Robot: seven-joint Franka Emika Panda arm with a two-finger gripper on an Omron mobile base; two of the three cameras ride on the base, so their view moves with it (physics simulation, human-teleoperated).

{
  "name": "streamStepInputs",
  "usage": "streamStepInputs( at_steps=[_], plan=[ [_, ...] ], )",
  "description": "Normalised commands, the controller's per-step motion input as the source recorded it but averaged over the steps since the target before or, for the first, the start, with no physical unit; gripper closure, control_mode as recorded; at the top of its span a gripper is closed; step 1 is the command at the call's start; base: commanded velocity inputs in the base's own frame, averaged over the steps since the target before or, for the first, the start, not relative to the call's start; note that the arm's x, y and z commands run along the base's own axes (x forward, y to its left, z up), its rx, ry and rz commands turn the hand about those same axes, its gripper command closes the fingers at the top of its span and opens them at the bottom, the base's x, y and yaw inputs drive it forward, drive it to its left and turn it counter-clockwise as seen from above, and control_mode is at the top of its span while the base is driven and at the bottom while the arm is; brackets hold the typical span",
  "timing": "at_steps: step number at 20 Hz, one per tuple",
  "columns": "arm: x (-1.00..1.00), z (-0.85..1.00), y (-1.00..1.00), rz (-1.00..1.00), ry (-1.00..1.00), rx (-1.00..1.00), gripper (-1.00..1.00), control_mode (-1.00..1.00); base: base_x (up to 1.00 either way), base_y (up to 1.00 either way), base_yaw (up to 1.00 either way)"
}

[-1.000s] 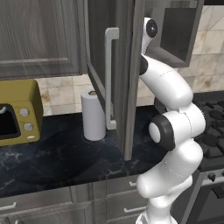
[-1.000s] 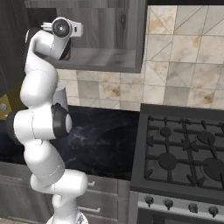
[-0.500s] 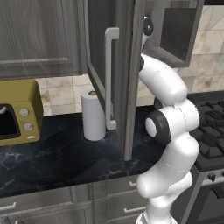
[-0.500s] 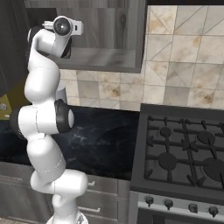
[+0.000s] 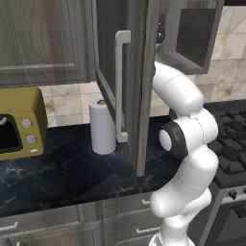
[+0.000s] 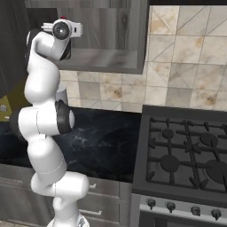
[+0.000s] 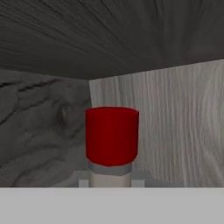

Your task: Sort all alcoholic drinks to one cabinet, and non-alcoholic drinks to the other.

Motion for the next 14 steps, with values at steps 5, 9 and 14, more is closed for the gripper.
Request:
streamStepInputs(
  at_steps=[5, 9, 14],
  plan=[
    [0.20, -0.24, 0.12, 0.00, 0.00, 0.00, -1.00, -1.00, 0.00, 0.00, 0.00],
    [0.09, -0.13, 0.02, 0.00, 0.00, 0.00, -1.00, -1.00, 0.00, 0.00, 0.00],
    [-0.19, 0.00, 0.00, 0.00, 0.00, 0.00, -1.00, -1.00, 0.00, 0.00, 0.00]
  ],
)
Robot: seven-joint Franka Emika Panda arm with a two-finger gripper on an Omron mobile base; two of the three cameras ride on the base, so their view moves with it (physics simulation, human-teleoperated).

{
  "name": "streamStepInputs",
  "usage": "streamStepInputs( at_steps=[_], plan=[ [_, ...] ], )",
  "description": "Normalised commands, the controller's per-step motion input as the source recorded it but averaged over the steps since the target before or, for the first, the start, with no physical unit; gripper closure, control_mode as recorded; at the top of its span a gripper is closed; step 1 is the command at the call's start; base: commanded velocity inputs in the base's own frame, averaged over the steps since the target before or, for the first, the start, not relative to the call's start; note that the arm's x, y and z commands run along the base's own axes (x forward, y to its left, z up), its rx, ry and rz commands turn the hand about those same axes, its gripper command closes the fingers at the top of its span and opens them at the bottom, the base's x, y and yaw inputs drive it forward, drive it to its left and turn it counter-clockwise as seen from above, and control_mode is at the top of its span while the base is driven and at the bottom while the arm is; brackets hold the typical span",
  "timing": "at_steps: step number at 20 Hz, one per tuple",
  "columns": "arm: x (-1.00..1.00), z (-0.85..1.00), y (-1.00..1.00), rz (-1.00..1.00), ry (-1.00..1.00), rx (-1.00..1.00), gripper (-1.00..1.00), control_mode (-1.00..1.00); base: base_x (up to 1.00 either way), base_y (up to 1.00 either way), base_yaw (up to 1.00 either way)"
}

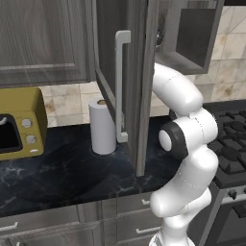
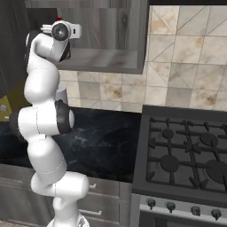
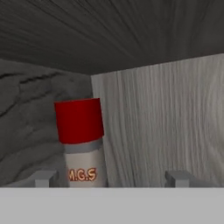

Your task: Sort all alcoholic drinks to one cabinet, and non-alcoholic drinks to the other.

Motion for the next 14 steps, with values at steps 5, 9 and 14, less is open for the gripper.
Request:
streamStepInputs(
  at_steps=[5, 9, 14],
  plan=[
    [-0.57, 0.05, -0.08, 0.00, 0.00, 0.00, -1.00, -1.00, 0.00, 0.00, 0.00],
    [-0.58, 0.09, -0.22, 0.00, 0.00, 0.00, -1.00, -1.00, 0.00, 0.00, 0.00],
    [-0.62, 0.02, -0.30, 0.00, 0.00, -0.01, -1.00, -1.00, 0.00, 0.00, 0.00]
  ],
)
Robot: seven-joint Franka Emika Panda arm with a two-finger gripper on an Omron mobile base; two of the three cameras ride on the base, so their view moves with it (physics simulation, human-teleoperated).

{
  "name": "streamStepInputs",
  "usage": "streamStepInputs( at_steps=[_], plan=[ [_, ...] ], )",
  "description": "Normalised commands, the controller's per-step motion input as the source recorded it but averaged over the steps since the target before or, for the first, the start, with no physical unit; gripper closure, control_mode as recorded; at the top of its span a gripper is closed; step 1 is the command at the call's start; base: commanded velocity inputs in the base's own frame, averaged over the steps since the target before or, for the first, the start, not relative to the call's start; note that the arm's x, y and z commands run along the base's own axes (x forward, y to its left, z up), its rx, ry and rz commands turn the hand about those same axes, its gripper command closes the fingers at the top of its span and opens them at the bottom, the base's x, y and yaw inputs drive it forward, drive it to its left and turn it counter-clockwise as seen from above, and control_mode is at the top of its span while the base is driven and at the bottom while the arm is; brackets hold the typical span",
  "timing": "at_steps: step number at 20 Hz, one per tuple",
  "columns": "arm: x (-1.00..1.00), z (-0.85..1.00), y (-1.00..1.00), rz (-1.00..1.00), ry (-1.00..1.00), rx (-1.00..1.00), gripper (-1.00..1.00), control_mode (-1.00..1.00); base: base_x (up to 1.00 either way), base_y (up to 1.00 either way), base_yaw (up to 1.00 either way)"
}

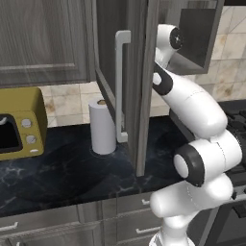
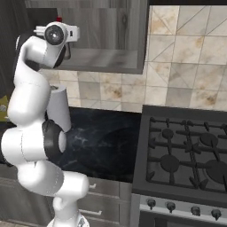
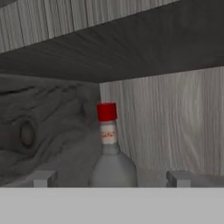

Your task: Sort all alcoholic drinks to one cabinet, and non-alcoholic drinks to the other.

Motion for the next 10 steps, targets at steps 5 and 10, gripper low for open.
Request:
streamStepInputs(
  at_steps=[5, 10],
  plan=[
    [-0.86, 0.00, -0.28, 0.00, 0.00, 0.00, -1.00, -1.00, 0.00, 0.00, 0.00],
    [-0.99, 0.06, -0.31, 0.00, 0.03, -0.01, -1.00, -1.00, 0.00, 0.00, 0.00]
  ],
)
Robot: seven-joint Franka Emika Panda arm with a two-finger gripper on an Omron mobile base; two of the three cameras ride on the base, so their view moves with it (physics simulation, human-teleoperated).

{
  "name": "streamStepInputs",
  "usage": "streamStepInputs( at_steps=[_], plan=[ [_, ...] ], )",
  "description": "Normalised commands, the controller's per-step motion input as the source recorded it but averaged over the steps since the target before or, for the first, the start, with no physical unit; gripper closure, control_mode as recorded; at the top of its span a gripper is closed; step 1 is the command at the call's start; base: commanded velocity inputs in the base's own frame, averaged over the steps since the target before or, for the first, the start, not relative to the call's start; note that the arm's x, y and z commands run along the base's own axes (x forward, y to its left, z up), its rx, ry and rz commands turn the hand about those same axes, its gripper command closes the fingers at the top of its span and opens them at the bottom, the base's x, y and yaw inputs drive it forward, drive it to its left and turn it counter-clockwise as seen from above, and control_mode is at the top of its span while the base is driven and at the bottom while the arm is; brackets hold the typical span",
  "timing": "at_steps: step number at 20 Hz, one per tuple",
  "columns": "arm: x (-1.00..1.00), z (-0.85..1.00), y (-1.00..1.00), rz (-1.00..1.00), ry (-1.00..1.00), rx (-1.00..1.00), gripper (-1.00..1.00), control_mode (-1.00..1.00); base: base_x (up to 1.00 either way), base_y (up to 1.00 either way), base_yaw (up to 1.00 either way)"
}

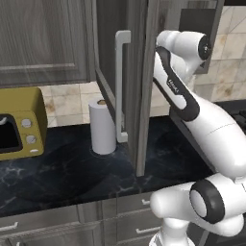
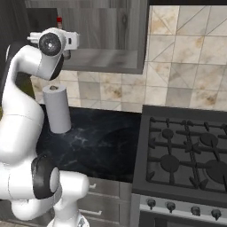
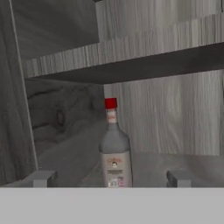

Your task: Sort all alcoholic drinks to one cabinet, and non-alcoholic drinks to the other.

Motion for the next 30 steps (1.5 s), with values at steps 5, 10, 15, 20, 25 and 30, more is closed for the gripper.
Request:
streamStepInputs(
  at_steps=[5, 10, 15, 20, 25, 30],
  plan=[
    [-1.00, 0.13, -0.38, 0.00, 0.08, -0.05, -1.00, -1.00, 0.00, 0.00, 0.00],
    [-1.00, 0.22, -0.29, 0.00, 0.13, -0.07, -1.00, -1.00, 0.00, 0.00, 0.00],
    [-0.98, 0.05, -0.22, -0.01, 0.20, -0.06, -1.00, -1.00, 0.00, 0.00, 0.00],
    [-0.81, -0.13, -0.20, -0.03, 0.23, -0.10, -1.00, -1.00, 0.00, 0.00, 0.00],
    [-0.56, -0.53, -0.23, -0.02, 0.32, -0.07, -1.00, -1.00, 0.00, 0.00, 0.00],
    [-0.51, -0.53, -0.13, -0.01, 0.27, -0.03, -1.00, -1.00, 0.00, 0.00, 0.00]
  ],
)
